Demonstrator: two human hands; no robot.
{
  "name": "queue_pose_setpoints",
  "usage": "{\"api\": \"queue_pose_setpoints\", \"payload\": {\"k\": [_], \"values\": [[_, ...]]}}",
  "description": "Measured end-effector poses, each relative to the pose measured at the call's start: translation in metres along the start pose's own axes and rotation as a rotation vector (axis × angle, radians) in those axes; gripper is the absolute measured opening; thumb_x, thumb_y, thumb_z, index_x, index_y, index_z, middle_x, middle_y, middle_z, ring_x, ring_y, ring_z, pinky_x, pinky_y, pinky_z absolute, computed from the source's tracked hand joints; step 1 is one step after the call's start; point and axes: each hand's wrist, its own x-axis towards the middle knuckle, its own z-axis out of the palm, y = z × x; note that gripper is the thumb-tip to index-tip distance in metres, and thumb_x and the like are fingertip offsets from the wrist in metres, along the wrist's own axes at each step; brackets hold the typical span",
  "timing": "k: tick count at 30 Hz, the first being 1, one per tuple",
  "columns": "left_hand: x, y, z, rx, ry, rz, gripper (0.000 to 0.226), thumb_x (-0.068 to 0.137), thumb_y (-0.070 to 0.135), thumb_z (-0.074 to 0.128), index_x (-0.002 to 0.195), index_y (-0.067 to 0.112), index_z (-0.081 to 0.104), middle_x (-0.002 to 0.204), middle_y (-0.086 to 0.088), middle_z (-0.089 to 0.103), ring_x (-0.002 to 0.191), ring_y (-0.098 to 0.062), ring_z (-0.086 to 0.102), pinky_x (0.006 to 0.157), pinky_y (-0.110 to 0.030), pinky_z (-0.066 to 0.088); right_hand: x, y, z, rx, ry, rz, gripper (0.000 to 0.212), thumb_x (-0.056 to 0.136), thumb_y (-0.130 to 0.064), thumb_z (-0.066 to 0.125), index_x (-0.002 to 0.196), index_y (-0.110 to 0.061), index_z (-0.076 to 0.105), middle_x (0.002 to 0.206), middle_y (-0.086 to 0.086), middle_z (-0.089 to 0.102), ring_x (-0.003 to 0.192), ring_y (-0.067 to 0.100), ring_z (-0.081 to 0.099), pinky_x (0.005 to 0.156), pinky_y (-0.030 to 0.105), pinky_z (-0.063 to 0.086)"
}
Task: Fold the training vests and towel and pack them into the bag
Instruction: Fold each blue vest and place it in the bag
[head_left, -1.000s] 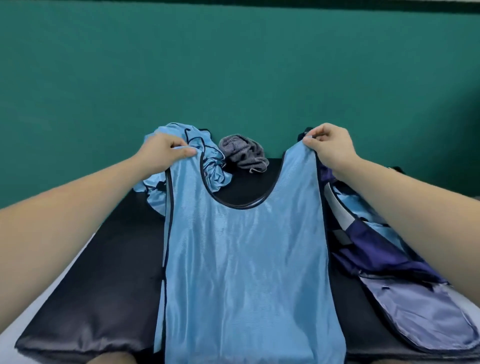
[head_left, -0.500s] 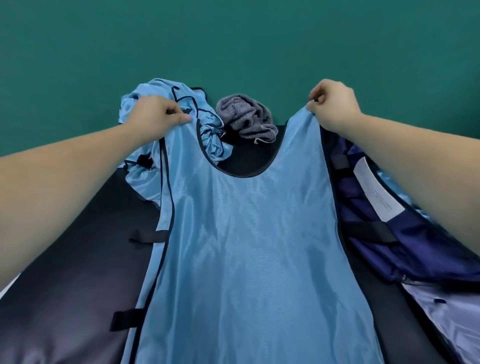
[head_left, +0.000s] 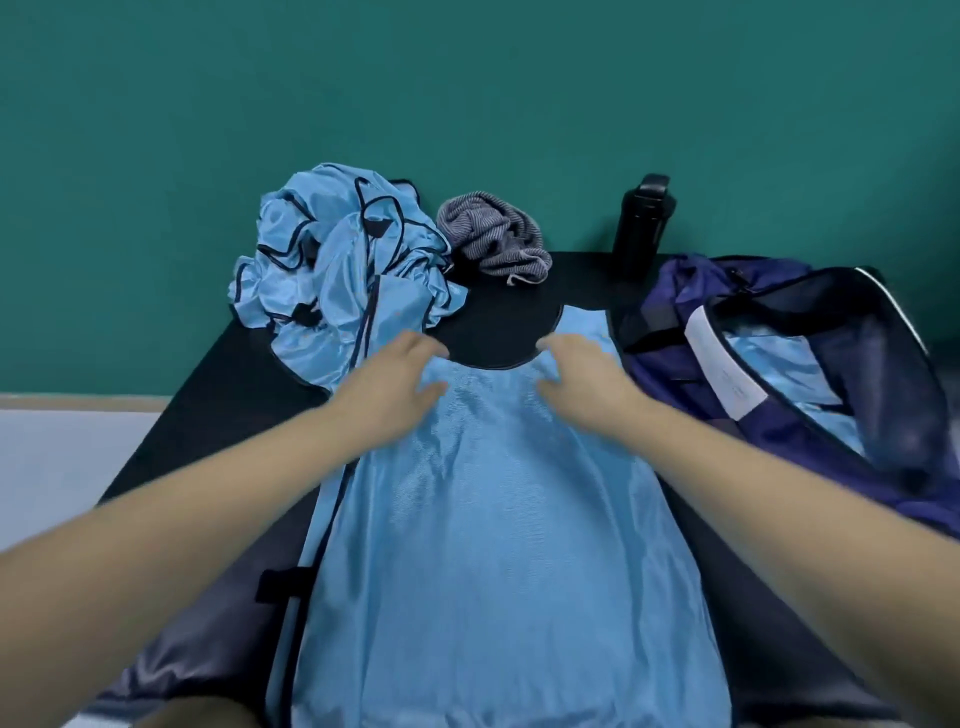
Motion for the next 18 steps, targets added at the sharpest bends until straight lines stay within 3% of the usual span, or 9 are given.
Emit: {"api": "queue_pose_setpoints", "payload": {"k": [4,8,10,12,18], "values": [[-0.036,0.016,0.039,-0.001,-0.067,-0.041,0.056,0.11,0.04,0.05,0.162,0.024,0.036,0.172,0.003,0.026,0.154,-0.024,0.035,0.122,-0.044,0.035,-0.043,-0.013,0.045,-0.027,-0.007,-0.02,0.061,0.107,-0.04,0.051,0.16,-0.015,0.036,0.164,0.009,0.036,0.152,0.03,0.031,0.123,0.044,0.024],[-0.057,0.0,0.061,0.052,-0.104,-0.078,0.068,0.11,0.056,0.039,0.168,0.023,0.025,0.177,0.0,0.016,0.163,-0.021,0.014,0.13,-0.042,0.021,-0.065,-0.017,0.075,-0.073,0.005,0.0,0.067,0.111,-0.055,0.033,0.168,-0.02,0.022,0.176,0.007,0.015,0.163,0.027,0.01,0.129,0.043,0.011],[-0.067,-0.018,0.065,0.139,-0.066,-0.075,0.08,0.103,0.073,0.021,0.169,0.026,0.025,0.177,0.002,0.017,0.164,-0.021,0.014,0.13,-0.04,0.019,-0.071,-0.014,0.084,-0.08,0.023,0.004,0.068,0.111,-0.059,0.024,0.169,-0.024,0.018,0.178,0.003,0.008,0.164,0.023,0.003,0.132,0.042,0.004],[-0.077,-0.038,0.063,0.201,-0.024,-0.097,0.082,0.101,0.075,0.011,0.169,0.03,0.025,0.177,0.004,0.017,0.164,-0.02,0.014,0.13,-0.04,0.017,-0.075,-0.012,0.088,-0.076,0.044,0.007,0.068,0.111,-0.06,0.019,0.17,-0.027,0.016,0.178,0.0,0.005,0.164,0.021,0.0,0.132,0.041,0.0],[-0.103,-0.083,0.044,0.215,0.015,-0.186,0.061,0.111,0.053,0.019,0.168,0.031,0.026,0.176,0.007,0.021,0.163,-0.023,0.018,0.129,-0.046,0.023,-0.077,-0.013,0.087,-0.071,0.06,0.015,0.068,0.11,-0.06,0.019,0.169,-0.027,0.018,0.178,-0.001,0.006,0.164,0.02,0.0,0.132,0.042,0.001]]}}
